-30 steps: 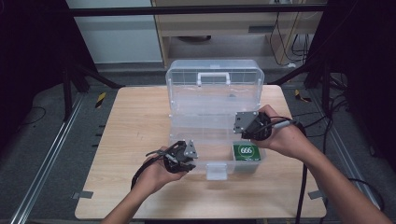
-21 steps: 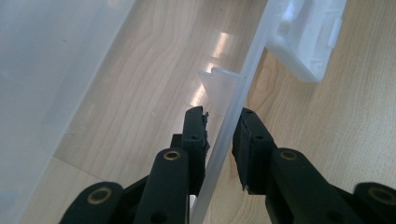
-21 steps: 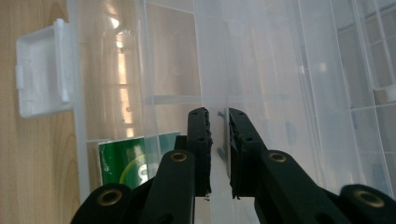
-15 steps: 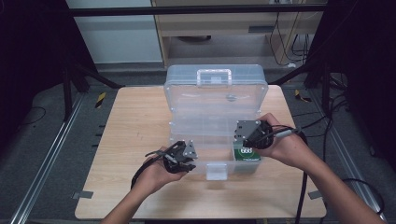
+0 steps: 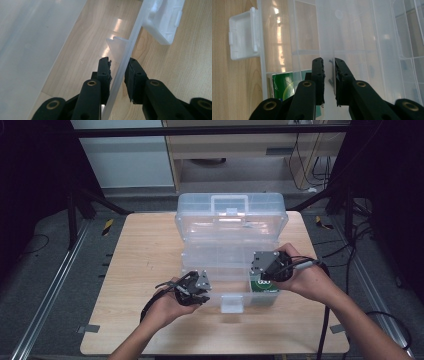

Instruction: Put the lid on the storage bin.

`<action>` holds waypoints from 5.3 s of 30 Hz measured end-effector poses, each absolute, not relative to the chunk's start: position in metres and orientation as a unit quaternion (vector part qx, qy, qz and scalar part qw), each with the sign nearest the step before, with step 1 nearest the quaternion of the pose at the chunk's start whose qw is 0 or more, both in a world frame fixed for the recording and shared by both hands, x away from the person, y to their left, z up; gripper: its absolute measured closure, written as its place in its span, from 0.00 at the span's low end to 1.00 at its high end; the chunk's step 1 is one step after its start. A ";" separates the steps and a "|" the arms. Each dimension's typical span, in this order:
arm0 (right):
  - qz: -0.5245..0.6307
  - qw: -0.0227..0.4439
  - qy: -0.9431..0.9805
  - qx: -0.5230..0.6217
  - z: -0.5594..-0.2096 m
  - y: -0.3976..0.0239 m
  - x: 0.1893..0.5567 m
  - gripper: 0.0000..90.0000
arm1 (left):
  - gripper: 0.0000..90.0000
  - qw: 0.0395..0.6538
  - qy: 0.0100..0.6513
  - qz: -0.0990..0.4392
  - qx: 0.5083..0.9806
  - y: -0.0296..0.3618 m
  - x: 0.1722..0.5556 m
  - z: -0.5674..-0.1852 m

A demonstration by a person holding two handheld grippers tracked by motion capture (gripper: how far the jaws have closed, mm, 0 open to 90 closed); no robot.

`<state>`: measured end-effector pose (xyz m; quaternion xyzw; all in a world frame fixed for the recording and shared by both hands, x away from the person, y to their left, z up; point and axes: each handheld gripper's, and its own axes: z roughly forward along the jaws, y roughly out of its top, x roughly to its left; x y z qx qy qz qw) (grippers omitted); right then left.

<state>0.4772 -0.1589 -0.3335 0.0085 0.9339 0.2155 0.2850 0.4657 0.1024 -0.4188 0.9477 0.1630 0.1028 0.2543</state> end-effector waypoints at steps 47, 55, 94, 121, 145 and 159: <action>0.224 0.282 0.933 0.020 -0.337 -0.161 0.474 0.86 | 1.00 0.431 0.343 0.121 0.826 0.183 0.538 -0.284; 0.225 0.286 0.931 0.021 -0.339 -0.161 0.472 0.85 | 1.00 0.430 0.345 0.127 0.824 0.185 0.537 -0.283; 0.269 0.264 0.924 0.059 -0.367 -0.182 0.446 0.65 | 1.00 0.458 0.324 0.110 0.821 0.191 0.486 -0.326; 0.325 0.279 0.885 0.184 -0.368 -0.239 0.412 0.27 | 1.00 0.463 0.315 0.107 0.821 0.193 0.465 -0.347; 0.325 0.282 0.873 0.228 -0.374 -0.263 0.410 0.23 | 1.00 0.468 0.331 0.115 0.811 0.204 0.460 -0.368; 0.322 0.282 0.868 0.251 -0.384 -0.276 0.408 0.23 | 1.00 0.466 0.335 0.118 0.810 0.207 0.459 -0.383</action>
